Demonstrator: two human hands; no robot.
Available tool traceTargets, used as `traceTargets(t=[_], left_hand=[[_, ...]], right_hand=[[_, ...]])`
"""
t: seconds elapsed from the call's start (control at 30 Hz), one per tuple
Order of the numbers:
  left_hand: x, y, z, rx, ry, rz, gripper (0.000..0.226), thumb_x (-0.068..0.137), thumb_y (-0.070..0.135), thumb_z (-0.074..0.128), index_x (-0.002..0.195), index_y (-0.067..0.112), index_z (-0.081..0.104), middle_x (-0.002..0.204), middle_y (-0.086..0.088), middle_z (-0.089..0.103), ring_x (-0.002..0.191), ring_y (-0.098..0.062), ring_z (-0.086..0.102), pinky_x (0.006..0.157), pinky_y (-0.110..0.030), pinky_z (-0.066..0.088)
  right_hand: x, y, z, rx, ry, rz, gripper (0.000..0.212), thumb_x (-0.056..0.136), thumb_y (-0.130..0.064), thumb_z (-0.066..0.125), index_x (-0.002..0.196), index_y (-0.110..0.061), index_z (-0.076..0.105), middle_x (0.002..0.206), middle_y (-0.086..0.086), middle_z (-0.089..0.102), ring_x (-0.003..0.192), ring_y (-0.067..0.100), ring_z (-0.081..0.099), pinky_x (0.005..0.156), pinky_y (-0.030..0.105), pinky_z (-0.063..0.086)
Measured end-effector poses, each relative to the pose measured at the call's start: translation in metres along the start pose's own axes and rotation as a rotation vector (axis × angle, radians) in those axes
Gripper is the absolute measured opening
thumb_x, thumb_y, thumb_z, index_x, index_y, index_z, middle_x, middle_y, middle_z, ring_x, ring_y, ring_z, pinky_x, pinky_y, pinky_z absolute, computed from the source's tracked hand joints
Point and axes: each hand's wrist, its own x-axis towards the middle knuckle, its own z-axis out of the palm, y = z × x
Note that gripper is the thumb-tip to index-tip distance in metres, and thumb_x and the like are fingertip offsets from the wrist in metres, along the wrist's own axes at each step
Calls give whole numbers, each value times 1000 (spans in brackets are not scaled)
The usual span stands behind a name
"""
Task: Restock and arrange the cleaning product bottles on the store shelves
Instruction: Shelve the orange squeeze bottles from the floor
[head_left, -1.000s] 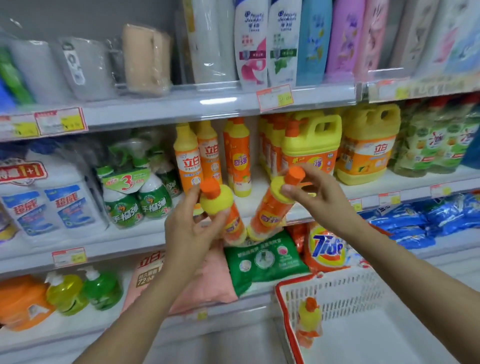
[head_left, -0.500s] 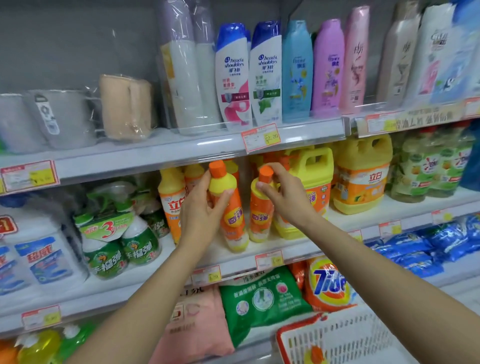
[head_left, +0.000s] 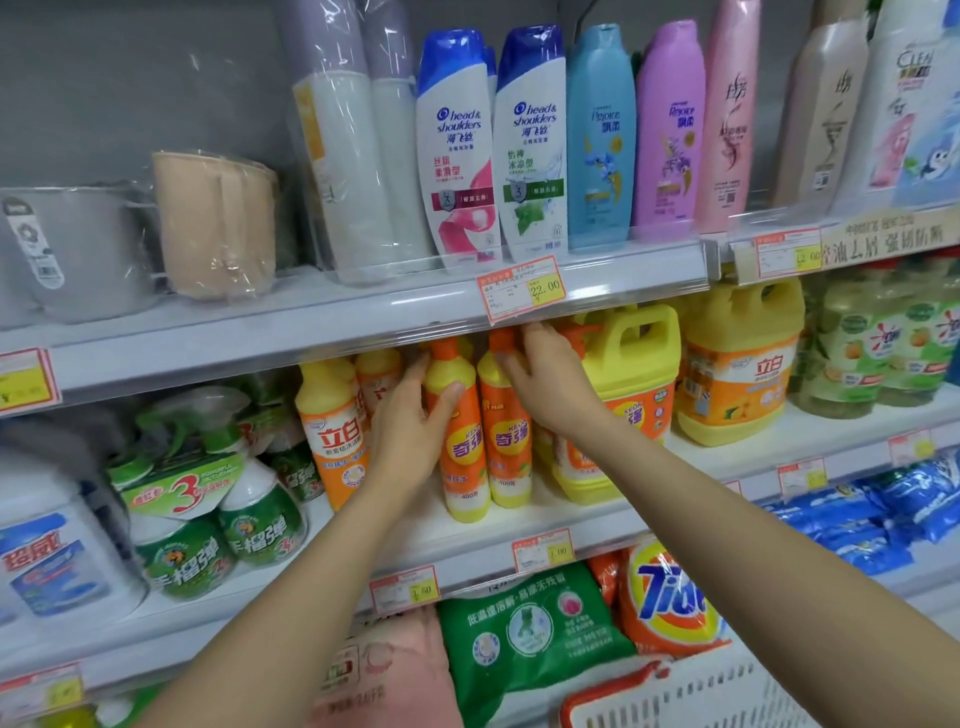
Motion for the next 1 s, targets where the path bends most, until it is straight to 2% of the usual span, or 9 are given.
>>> traceTargets(t=[0.17, 0.23, 0.3, 0.4, 0.5, 0.6, 0.73, 0.93, 1.0], left_hand=[[-3, -13, 14, -58, -63, -58, 78, 87, 30, 72, 151, 32, 28, 138, -1, 56, 123, -21, 56, 103, -43, 47], [-9, -18, 22, -83, -59, -108, 89, 84, 27, 76, 153, 31, 20, 143, -1, 51, 126, -20, 52, 105, -42, 44], [-15, -20, 30, -76, -39, -166, 90, 80, 30, 79, 151, 20, 23, 142, -6, 51, 127, -24, 52, 105, -45, 45], [-27, -28, 41, -4, -47, -272, 81, 78, 34, 80, 140, 8, 34, 136, -11, 53, 123, -28, 53, 100, -44, 46], [-43, -44, 49, 1, -85, -324, 76, 74, 37, 83, 133, 13, 42, 129, -7, 60, 116, -25, 59, 95, -45, 50], [-52, -54, 52, -29, -96, -345, 63, 77, 34, 82, 127, 16, 49, 119, 0, 67, 103, -19, 66, 90, -40, 52], [-54, -57, 53, -101, -70, -351, 50, 78, 25, 82, 120, 22, 53, 105, 8, 68, 89, -11, 67, 82, -27, 52], [-56, -56, 56, -93, -39, -327, 48, 78, 28, 82, 116, 25, 53, 95, 14, 64, 78, -2, 62, 69, -13, 44], [-56, -55, 58, -78, -36, -327, 49, 79, 29, 81, 119, 21, 54, 99, 10, 67, 80, -6, 63, 68, -13, 42]], right_hand=[[-4, 5, 19, 39, -46, 65, 94, 78, -21, 82, 152, -9, 25, 144, 19, 42, 134, 35, 41, 108, 36, 35], [-15, 8, 30, 62, -22, 99, 106, 75, -14, 83, 156, -12, 14, 148, 19, 36, 139, 35, 35, 111, 37, 33], [-29, 12, 42, 124, 30, 130, 110, 75, -10, 82, 157, -12, 8, 151, 17, 33, 142, 32, 31, 113, 37, 31], [-49, 20, 59, 133, 61, 221, 102, 82, -15, 77, 157, -11, 8, 155, 13, 31, 144, 29, 30, 114, 38, 28], [-71, 30, 75, 111, 5, 310, 96, 85, -19, 75, 156, -8, 10, 154, 14, 34, 143, 29, 33, 113, 37, 28], [-81, 41, 85, 127, -3, 338, 79, 86, -16, 75, 147, -4, 27, 144, 16, 45, 134, 31, 45, 107, 38, 38], [-82, 51, 86, 127, 15, 290, 62, 87, -12, 73, 138, -5, 38, 134, 14, 55, 123, 29, 54, 100, 42, 47], [-95, 61, 85, 122, 50, 157, 66, 91, -15, 68, 147, -10, 34, 140, 9, 53, 128, 25, 51, 105, 43, 45], [-96, 62, 83, 144, 53, 163, 67, 91, -16, 68, 148, -12, 33, 140, 7, 54, 128, 23, 52, 104, 43, 45]])
